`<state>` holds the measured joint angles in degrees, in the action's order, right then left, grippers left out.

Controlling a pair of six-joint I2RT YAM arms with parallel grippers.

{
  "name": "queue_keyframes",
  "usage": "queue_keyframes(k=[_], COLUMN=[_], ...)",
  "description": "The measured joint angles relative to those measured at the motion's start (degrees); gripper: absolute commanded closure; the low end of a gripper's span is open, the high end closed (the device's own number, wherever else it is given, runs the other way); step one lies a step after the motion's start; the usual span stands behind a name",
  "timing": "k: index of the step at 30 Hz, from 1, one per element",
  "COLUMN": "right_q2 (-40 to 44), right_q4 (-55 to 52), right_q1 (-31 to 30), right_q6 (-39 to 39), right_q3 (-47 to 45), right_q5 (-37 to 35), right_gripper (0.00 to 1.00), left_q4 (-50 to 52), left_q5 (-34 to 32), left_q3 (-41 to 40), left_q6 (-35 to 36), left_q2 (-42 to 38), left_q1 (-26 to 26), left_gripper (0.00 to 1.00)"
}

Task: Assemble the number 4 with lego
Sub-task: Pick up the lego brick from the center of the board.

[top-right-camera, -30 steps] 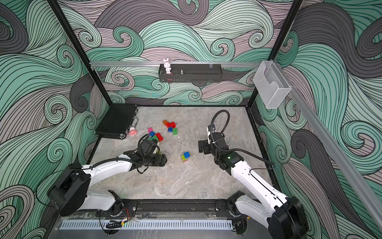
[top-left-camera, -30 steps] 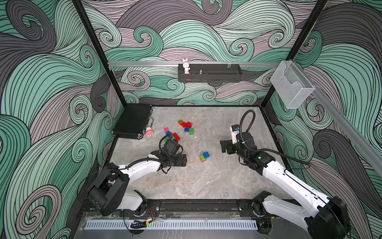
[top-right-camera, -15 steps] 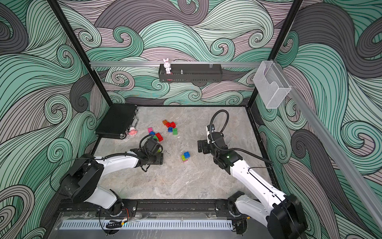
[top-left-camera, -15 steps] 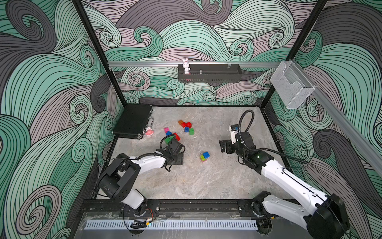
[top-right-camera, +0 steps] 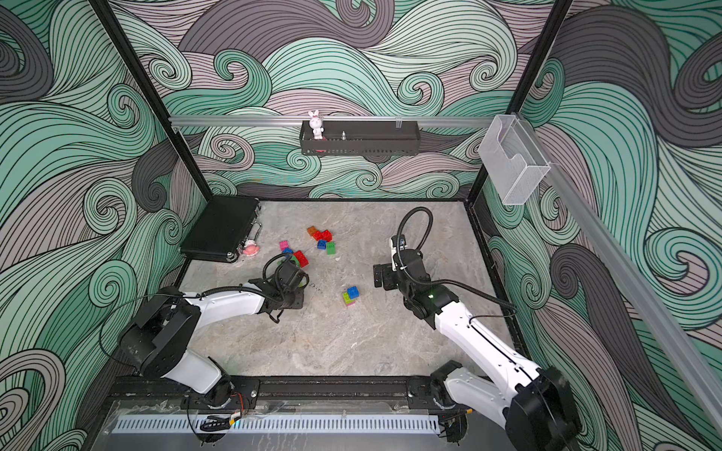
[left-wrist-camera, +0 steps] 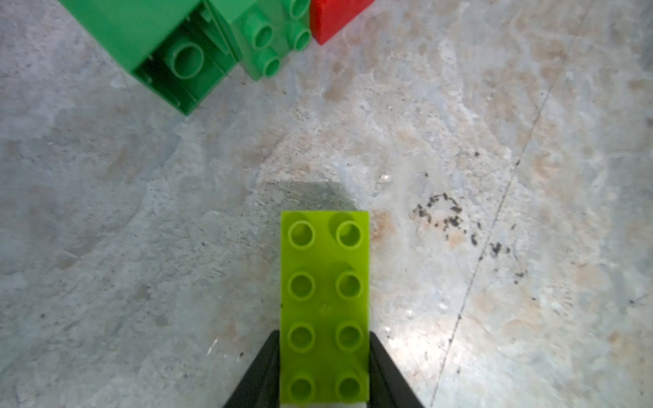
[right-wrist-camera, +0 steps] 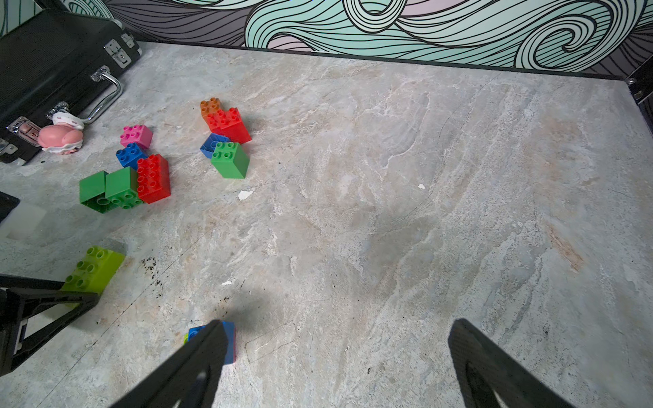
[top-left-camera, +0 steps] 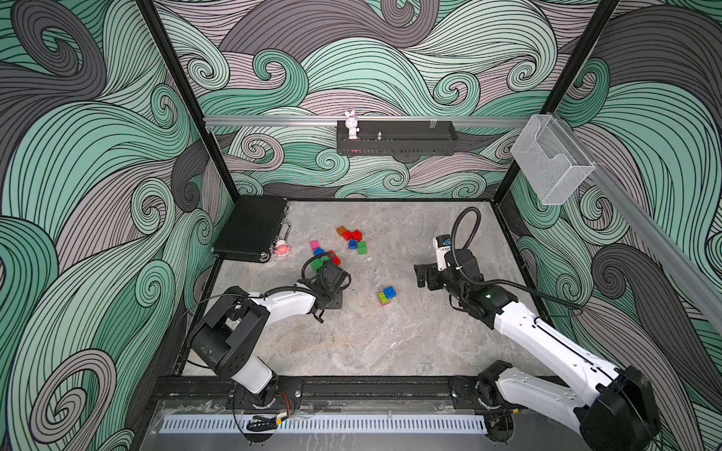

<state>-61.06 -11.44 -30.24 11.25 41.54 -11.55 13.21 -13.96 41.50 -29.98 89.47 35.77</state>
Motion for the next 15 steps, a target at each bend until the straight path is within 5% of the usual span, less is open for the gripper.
queue_keyframes(k=[12,15], right_q2=[0.0,-0.02], right_q4=[0.09,0.07], right_q1=[0.0,0.0], right_q6=[-0.33,-0.5], right_q3=[0.0,0.0], right_q5=[-0.04,-0.07], right_gripper=[0.01,0.01], left_q4=[-5.99,-7.45], left_q5=[-1.33,-1.68], left_q3=[-2.12,-2.64], left_q6=[5.6,6.08], left_q2=[0.31,0.31], left_q1=[0.04,0.04], left_gripper=[0.62,0.74])
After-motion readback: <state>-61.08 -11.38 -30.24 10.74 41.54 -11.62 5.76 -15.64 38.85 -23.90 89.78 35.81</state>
